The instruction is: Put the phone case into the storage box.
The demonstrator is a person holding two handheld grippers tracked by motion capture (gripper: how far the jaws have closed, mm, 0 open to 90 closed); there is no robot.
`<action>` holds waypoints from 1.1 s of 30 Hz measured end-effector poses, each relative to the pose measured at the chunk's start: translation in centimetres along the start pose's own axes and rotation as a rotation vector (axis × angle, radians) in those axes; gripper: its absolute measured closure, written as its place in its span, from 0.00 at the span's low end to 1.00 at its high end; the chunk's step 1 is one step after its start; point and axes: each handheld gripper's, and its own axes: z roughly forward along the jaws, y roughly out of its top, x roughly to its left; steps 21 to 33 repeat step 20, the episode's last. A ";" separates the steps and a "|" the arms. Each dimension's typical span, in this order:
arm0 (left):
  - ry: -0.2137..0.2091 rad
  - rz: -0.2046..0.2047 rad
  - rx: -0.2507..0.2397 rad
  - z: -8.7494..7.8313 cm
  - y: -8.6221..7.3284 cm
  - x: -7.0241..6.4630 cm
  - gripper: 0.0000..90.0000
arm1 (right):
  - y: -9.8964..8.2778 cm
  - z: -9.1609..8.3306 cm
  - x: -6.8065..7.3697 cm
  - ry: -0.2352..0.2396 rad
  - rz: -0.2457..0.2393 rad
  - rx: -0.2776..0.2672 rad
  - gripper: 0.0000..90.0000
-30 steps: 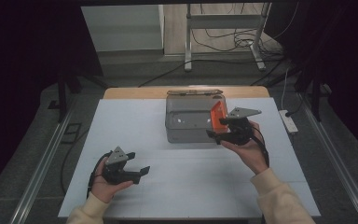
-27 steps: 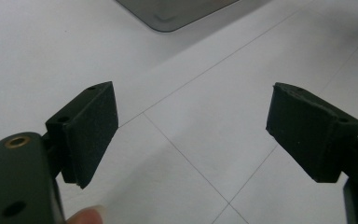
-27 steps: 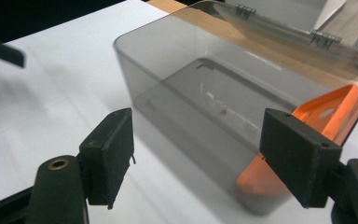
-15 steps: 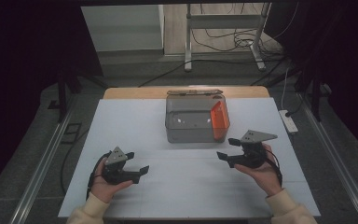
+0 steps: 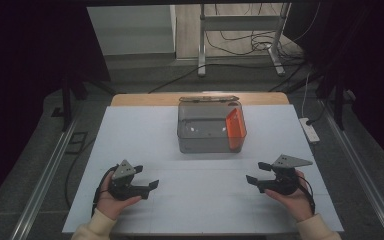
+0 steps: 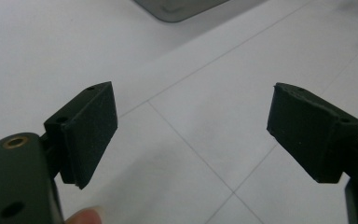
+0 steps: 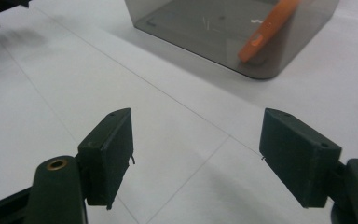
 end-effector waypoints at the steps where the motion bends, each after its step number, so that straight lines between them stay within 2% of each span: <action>1: -0.001 -0.003 0.001 -0.1 -0.2 0.0 0.18 | -0.1 0.1 -0.1 0.003 0.004 -0.006 0.29; 8: -0.003 -0.006 0.002 -0.5 -0.6 0.0 0.18 | -0.2 0.4 -0.3 -0.020 -0.009 -0.011 0.29; 14: -0.008 -0.006 0.003 -0.4 -0.5 0.1 0.18 | -0.5 0.6 -0.7 -0.050 -0.013 0.009 0.29; 20: -0.010 -0.003 0.007 -0.2 -0.3 0.0 0.18 | -0.6 0.5 -0.7 -0.036 -0.021 0.001 0.29; 33: -0.010 -0.003 0.007 -0.2 -0.3 0.0 0.18 | -0.6 0.5 -0.7 -0.036 -0.021 0.001 0.29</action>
